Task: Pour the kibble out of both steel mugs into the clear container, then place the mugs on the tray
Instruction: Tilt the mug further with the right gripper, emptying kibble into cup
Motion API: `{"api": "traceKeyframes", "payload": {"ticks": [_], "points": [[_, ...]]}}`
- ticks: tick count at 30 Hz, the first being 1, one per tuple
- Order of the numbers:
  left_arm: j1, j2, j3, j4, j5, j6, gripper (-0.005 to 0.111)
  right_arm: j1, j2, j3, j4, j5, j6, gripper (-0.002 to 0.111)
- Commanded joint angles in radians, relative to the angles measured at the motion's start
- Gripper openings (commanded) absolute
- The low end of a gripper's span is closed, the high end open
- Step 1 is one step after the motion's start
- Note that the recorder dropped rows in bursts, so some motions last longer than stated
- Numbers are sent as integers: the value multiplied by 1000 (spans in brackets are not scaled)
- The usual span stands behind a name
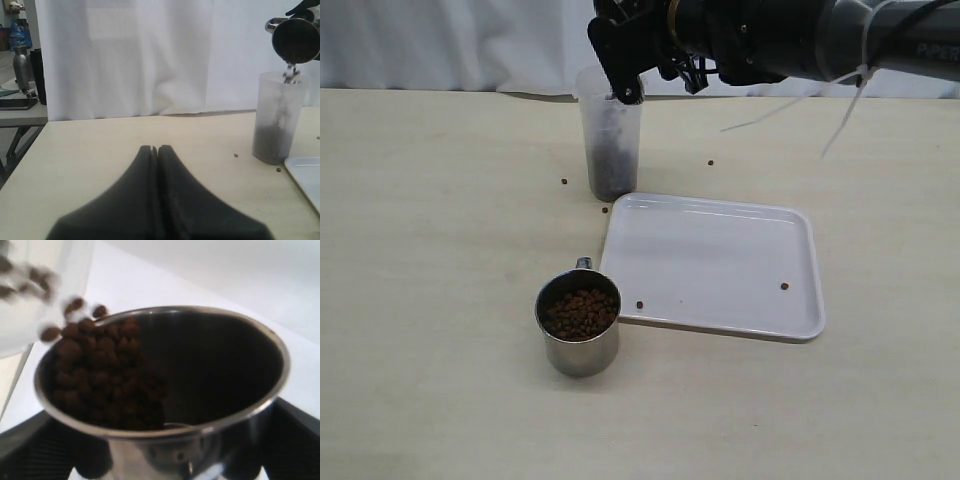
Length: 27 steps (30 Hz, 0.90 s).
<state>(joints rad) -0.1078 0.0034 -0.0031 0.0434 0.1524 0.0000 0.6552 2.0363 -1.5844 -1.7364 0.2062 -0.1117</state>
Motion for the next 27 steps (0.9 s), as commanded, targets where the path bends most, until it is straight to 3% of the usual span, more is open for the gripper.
{"api": "traceKeyframes", "payload": {"ticks": [1,27], "points": [[-10,-3,3,0,-10,0,0,-1,-7,-8,-8,4,-20,5],[-10,-3,3,0,-8,0,0,22,-7,-8,-8,28,-101,5]]}}
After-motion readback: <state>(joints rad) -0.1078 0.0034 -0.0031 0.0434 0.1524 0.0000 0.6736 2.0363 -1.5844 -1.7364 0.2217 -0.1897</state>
